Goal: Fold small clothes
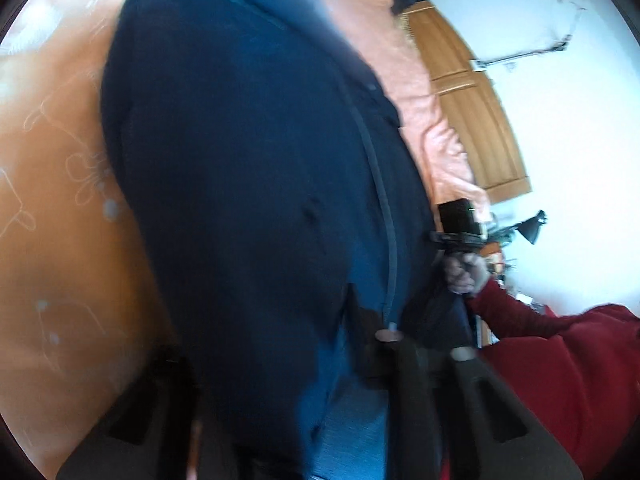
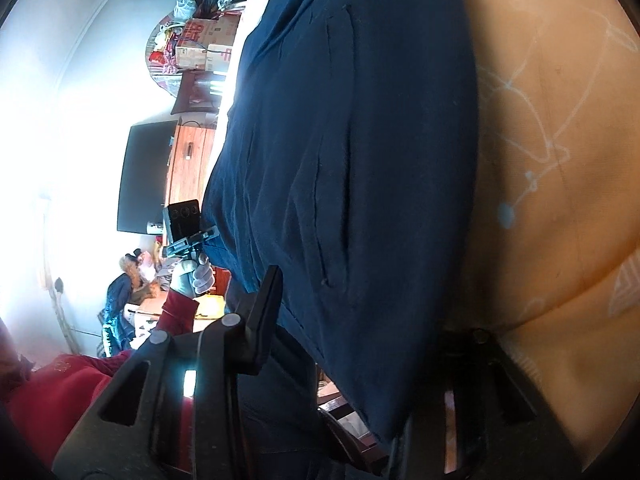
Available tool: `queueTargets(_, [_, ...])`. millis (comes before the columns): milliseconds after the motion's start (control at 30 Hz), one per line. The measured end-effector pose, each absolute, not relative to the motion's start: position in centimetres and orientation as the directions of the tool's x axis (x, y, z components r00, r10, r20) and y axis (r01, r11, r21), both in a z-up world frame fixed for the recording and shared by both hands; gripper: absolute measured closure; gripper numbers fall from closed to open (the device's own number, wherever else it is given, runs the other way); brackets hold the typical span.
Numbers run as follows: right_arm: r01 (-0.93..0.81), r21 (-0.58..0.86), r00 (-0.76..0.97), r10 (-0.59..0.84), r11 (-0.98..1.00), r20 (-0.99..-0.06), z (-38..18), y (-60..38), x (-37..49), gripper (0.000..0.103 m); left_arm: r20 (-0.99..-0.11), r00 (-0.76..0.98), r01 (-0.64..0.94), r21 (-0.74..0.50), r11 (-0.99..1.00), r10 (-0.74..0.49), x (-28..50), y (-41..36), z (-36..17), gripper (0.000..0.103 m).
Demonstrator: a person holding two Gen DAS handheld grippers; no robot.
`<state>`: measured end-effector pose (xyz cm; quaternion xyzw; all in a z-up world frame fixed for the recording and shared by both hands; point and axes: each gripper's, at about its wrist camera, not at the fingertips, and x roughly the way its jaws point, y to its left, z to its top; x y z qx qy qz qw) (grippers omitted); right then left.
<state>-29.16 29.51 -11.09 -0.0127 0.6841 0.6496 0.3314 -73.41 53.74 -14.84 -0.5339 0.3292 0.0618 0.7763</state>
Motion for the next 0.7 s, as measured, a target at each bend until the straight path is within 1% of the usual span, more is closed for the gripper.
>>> queueTargets(33, [-0.482, 0.864, -0.762, 0.417, 0.146, -0.495, -10.3, 29.4, -29.5, 0.073, -0.568, 0.786, -0.442, -0.793, 0.419, -0.244, -73.4, 53.7, -14.8, 0.089])
queueTargets(67, [-0.494, 0.859, -0.757, 0.420, 0.134, -0.501, -9.8, 29.3, -29.7, 0.080, -0.548, 0.804, -0.427, -0.802, 0.418, -0.230, -73.5, 53.5, -14.5, 0.096])
queueTargets(100, [-0.503, 0.857, -0.753, 0.429, 0.113, -0.499, -8.9, 29.1, -29.9, 0.094, -0.530, 0.822, -0.414, -0.808, 0.420, -0.208, -73.5, 53.1, -13.9, 0.096])
queueTargets(133, [-0.504, 0.860, -0.751, 0.450, 0.082, -0.483, -7.3, 28.9, -30.0, 0.096, -0.509, 0.840, -0.402, -0.815, 0.417, -0.186, -73.5, 52.9, -13.4, 0.096])
queueTargets(267, [-0.485, 0.875, -0.735, 0.537, 0.011, -0.414, -2.7, 29.0, -29.9, 0.098, -0.401, 0.911, -0.324, -0.840, 0.435, -0.096, -73.1, 52.4, -9.6, 0.097])
queueTargets(333, [-0.457, 0.889, -0.729, 0.586, -0.033, -0.353, -0.1, 29.7, -29.2, 0.098, -0.340, 0.939, -0.280, -0.851, 0.443, -0.059, -72.8, 53.3, -7.6, 0.097])
queueTargets(433, [-0.417, 0.905, -0.714, 0.646, -0.081, -0.271, 3.0, 32.2, -27.1, 0.098, -0.231, 0.973, -0.206, -0.865, 0.457, 0.000, -72.6, 56.7, -4.4, 0.097])
queueTargets(533, [-0.362, 0.928, -0.679, 0.708, -0.094, -0.193, 4.6, 36.2, -23.8, 0.098, -0.165, 0.985, -0.166, -0.866, 0.472, 0.042, -71.3, 61.3, -1.6, 0.097])
queueTargets(600, [-0.344, 0.934, -0.663, 0.729, -0.097, -0.169, 4.9, 39.0, -21.8, 0.097, -0.168, 0.984, -0.178, -0.850, 0.496, 0.065, -69.9, 64.9, -0.1, 0.096])
queueTargets(633, [-0.339, 0.937, -0.654, 0.737, -0.086, -0.169, 4.7, 41.3, -20.4, 0.092, -0.172, 0.982, -0.185, -0.847, 0.498, 0.071, -68.9, 67.0, 0.3, 0.094])
queueTargets(667, [-0.331, 0.941, -0.644, 0.745, -0.066, -0.174, 4.2, 43.0, -19.3, 0.091, -0.185, 0.980, -0.199, -0.845, 0.496, 0.077, -67.8, 69.3, 0.3, 0.093])
queueTargets(700, [-0.308, 0.951, -0.626, 0.757, -0.018, -0.188, 2.9, 45.9, -17.4, 0.085, -0.206, 0.975, -0.222, -0.844, 0.488, 0.087, -66.9, 71.3, 0.0, 0.092])
